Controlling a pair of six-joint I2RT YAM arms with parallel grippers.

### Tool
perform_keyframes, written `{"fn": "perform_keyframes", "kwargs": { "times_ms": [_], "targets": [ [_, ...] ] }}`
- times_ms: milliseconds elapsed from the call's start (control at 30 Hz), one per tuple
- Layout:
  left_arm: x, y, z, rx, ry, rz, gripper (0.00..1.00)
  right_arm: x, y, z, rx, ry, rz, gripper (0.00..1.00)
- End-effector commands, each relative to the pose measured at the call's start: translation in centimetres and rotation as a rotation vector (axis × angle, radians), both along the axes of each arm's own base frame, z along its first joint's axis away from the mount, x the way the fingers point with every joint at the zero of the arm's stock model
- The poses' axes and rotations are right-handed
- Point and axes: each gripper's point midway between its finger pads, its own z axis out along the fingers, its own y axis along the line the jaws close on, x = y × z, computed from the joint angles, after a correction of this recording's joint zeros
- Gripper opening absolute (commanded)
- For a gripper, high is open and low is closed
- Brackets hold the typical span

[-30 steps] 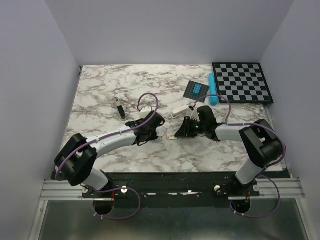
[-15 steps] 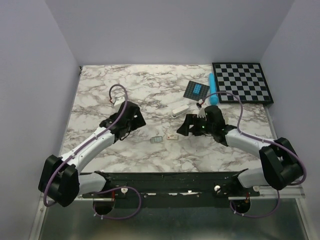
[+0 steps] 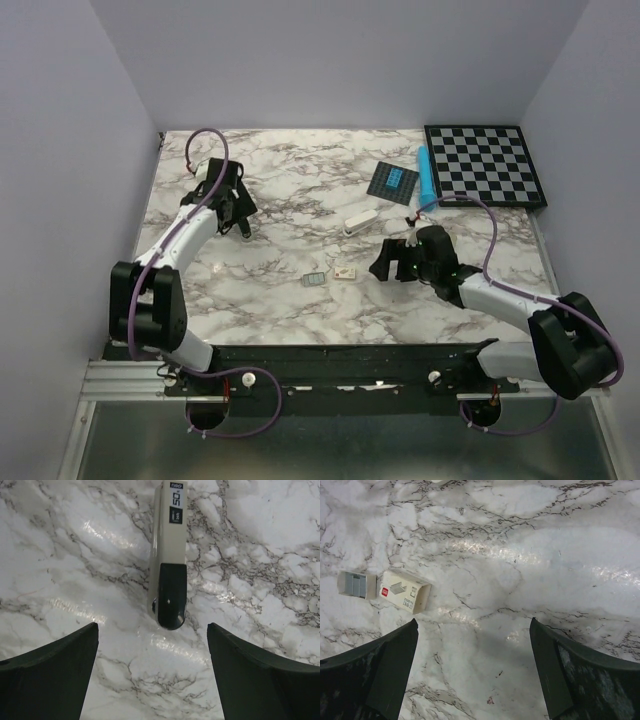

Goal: Load the staples into the stapler

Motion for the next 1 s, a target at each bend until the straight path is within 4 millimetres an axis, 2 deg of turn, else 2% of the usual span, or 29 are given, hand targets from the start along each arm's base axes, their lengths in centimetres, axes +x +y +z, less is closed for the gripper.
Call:
{"fn": "perform_keyframes", "kwargs": {
  "times_ms": [0,33,67,133,167,400,500,600,733,800,833,867,933,967],
  "targets": [
    [2.4,-0.7,-1.3,0.012,0.069,-0.059,0.92,1.4,-0.8,0.3,-0.01,-0.071,-0.053,1.0],
    [3.5,-0.8,-0.7,0.016,0.06,-0.059,0.91,1.4,-0.8,0.3,-0.008,-0.072,-0.052,1.0],
    [3.8,-0.6,-2.0,0.032,0.1,-0.055,0.89,1.4,-0.7,0.3,-0.006,-0.069,-0.051,1.0],
    [4.7,-0.5,-2.1,0.05,0.114,-0.054,0.84,1.4,-0.6,0.3,0.002,-0.069,-0.048,1.0],
    [4.8,-0.3,-3.1,0.061,0.145,-0.051,0.83,1.4,-0.6,0.4,0.004,-0.071,-0.05,1.0],
    [4.2,-0.8,-5.2,0.043,0.206,-0.055,0.6,1.4,-0.4,1.0,0.026,-0.087,-0.048,1.0],
    [3.6,-1.0,-5.8,0.034,0.226,-0.065,0.45,1.3,-0.3,1.0,0.03,-0.079,-0.043,1.0],
    [2.8,-1.3,-6.0,0.031,0.239,-0.074,0.3,1.2,-0.3,1.1,0.034,-0.084,-0.041,1.0],
    [0.7,-1.4,-6.5,0.01,0.26,-0.076,0.17,1.0,-0.3,1.4,0.041,-0.092,-0.039,1.0],
    [-0.2,-1.7,-5.9,-0.007,0.25,-0.076,0.16,1.1,-0.2,1.5,0.044,-0.096,-0.037,1.0],
    [-1.3,-1.7,-6.5,-0.012,0.272,-0.07,0.16,1.0,-0.2,1.5,0.044,-0.096,-0.036,1.0],
    [-1.7,-2.1,-5.6,-0.032,0.249,-0.078,0.16,1.0,-0.3,1.6,0.044,-0.097,-0.037,1.0],
    [-3.4,-2.7,-5.9,-0.052,0.263,-0.07,0.16,1.0,-0.2,1.7,0.048,-0.102,-0.036,1.0],
    [-3.9,-2.8,-5.1,-0.056,0.246,-0.067,0.16,1.0,-0.2,1.8,0.05,-0.103,-0.033,1.0]
  ]
}}
